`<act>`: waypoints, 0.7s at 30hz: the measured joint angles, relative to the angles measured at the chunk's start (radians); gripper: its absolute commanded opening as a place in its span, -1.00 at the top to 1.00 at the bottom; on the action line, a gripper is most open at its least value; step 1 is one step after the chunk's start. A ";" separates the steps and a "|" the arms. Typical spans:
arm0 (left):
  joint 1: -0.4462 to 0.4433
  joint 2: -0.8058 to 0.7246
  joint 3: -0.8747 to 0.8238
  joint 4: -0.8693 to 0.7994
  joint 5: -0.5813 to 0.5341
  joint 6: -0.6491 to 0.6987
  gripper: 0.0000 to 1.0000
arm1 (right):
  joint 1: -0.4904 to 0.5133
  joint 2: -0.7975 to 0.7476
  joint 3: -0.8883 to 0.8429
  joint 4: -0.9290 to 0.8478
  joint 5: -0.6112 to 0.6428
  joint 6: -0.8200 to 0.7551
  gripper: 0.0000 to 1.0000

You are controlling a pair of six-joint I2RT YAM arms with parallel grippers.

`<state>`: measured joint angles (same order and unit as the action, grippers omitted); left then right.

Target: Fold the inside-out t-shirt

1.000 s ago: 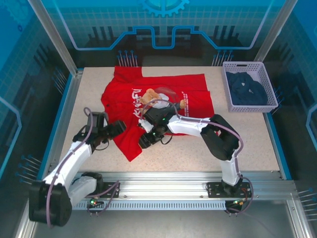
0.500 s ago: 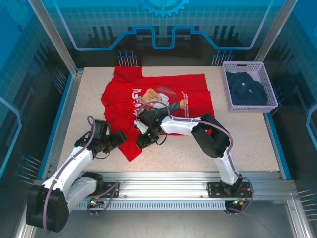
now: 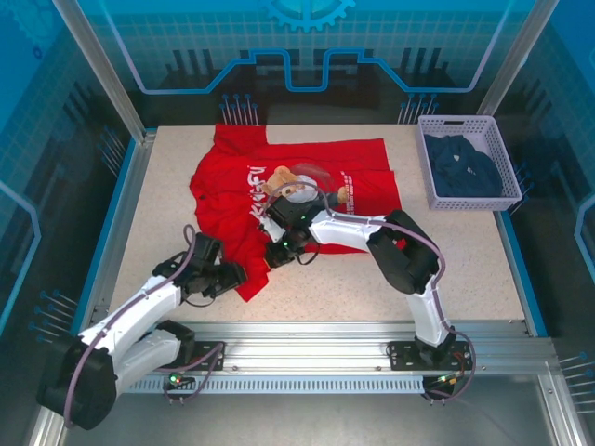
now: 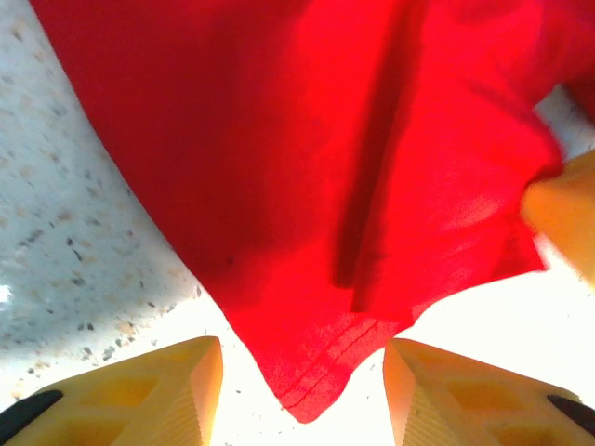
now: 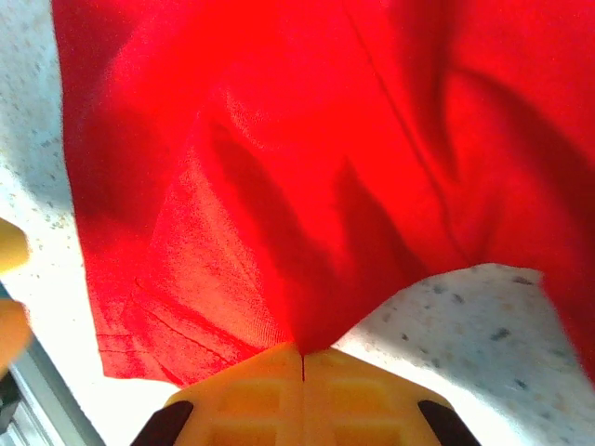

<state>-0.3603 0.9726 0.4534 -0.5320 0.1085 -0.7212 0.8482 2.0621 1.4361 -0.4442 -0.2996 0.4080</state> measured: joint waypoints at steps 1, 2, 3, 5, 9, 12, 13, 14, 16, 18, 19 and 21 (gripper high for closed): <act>-0.018 0.006 0.000 -0.003 0.000 -0.004 0.00 | -0.005 -0.010 0.000 0.000 0.000 0.000 1.00; -0.036 0.014 0.000 -0.005 0.000 -0.006 0.00 | -0.009 -0.017 0.000 0.000 0.000 0.000 1.00; -0.050 0.021 0.000 -0.005 0.000 -0.006 0.00 | -0.012 -0.021 0.000 0.000 -0.001 0.000 1.00; -0.080 0.048 0.000 -0.008 -0.005 -0.006 0.01 | -0.014 -0.025 0.000 0.001 0.000 0.000 1.00; -0.136 0.114 0.000 -0.014 -0.031 -0.005 0.03 | -0.014 -0.025 -0.001 0.000 -0.001 0.000 1.00; -0.170 0.159 0.024 -0.023 -0.063 -0.002 0.03 | -0.018 -0.025 -0.002 0.000 0.000 0.000 1.00; -0.176 0.166 0.029 -0.028 -0.069 -0.002 0.05 | -0.018 -0.025 -0.002 0.000 0.000 0.000 1.00; -0.182 0.174 0.032 -0.032 -0.076 -0.002 0.06 | -0.019 -0.025 -0.002 0.000 0.000 0.000 1.00; -0.208 0.213 0.056 -0.045 -0.106 0.006 0.09 | -0.020 -0.025 -0.006 0.001 0.000 0.000 1.00; -0.224 0.246 0.078 -0.064 -0.124 0.014 0.11 | -0.020 -0.025 -0.014 0.001 0.000 0.000 1.00; -0.233 0.259 0.086 -0.071 -0.135 0.016 0.12 | -0.021 -0.025 -0.018 0.000 0.000 0.000 1.00; -0.256 0.278 0.101 -0.085 -0.159 0.017 0.16 | -0.022 -0.025 -0.024 0.001 0.000 0.000 1.00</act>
<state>-0.6163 1.2503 0.5541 -0.6174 -0.0509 -0.7044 0.8261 2.0373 1.4117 -0.4431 -0.3000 0.4080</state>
